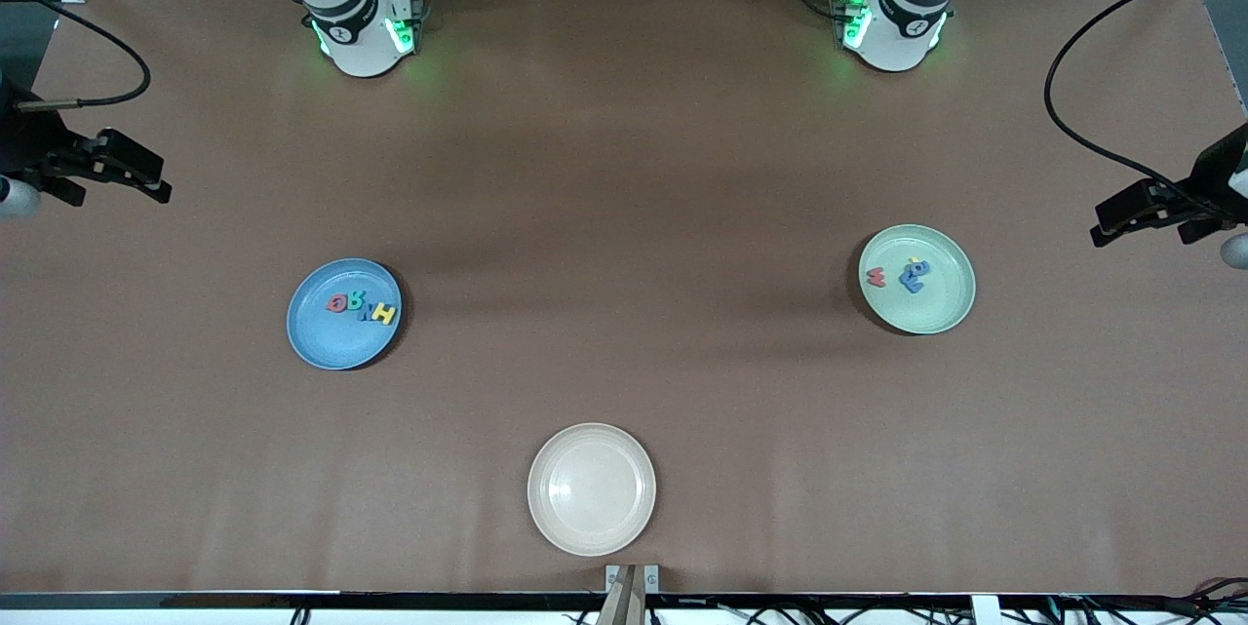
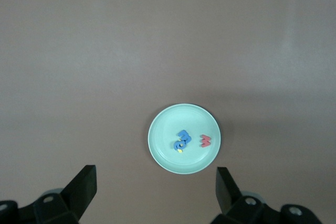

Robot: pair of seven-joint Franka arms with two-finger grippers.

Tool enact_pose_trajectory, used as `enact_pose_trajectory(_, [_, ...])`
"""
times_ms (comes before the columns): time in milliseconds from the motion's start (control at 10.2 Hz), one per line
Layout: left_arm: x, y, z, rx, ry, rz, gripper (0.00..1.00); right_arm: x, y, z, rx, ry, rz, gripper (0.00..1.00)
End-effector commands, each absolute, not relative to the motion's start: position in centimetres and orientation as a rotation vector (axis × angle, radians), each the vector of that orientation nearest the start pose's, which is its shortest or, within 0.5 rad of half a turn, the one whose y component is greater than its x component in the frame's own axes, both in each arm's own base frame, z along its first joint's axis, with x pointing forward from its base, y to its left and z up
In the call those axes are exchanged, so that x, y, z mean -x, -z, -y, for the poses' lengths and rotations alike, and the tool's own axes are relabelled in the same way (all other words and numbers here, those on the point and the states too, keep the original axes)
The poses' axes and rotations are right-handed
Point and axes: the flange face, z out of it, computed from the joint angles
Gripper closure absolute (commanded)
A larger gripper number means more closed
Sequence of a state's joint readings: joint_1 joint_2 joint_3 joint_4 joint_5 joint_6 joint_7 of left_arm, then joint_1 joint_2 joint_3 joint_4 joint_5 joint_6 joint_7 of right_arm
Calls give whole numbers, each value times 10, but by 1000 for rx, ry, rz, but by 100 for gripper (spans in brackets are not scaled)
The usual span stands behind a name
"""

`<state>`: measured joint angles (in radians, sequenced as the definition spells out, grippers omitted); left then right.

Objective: Sort uppercase to blue plate, lowercase to green plate

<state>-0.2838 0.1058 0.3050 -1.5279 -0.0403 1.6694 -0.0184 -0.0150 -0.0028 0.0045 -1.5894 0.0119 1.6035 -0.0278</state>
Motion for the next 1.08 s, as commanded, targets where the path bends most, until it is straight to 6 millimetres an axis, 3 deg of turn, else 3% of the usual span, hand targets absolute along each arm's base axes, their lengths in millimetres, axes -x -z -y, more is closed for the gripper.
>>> enact_pose_trajectory(0, [-589, -607, 14, 3147, 15, 209, 0, -552, -626, 6, 3143, 29, 43, 0])
enact_pose_trajectory(98, [-588, -607, 25, 3149, 13, 186, 0, -552, -626, 5, 3143, 31, 46, 0])
enact_pose_trajectory(984, [-575, -616, 30, 3159, -17, 262, 0, -551, -627, 2, 3132, 34, 93, 0])
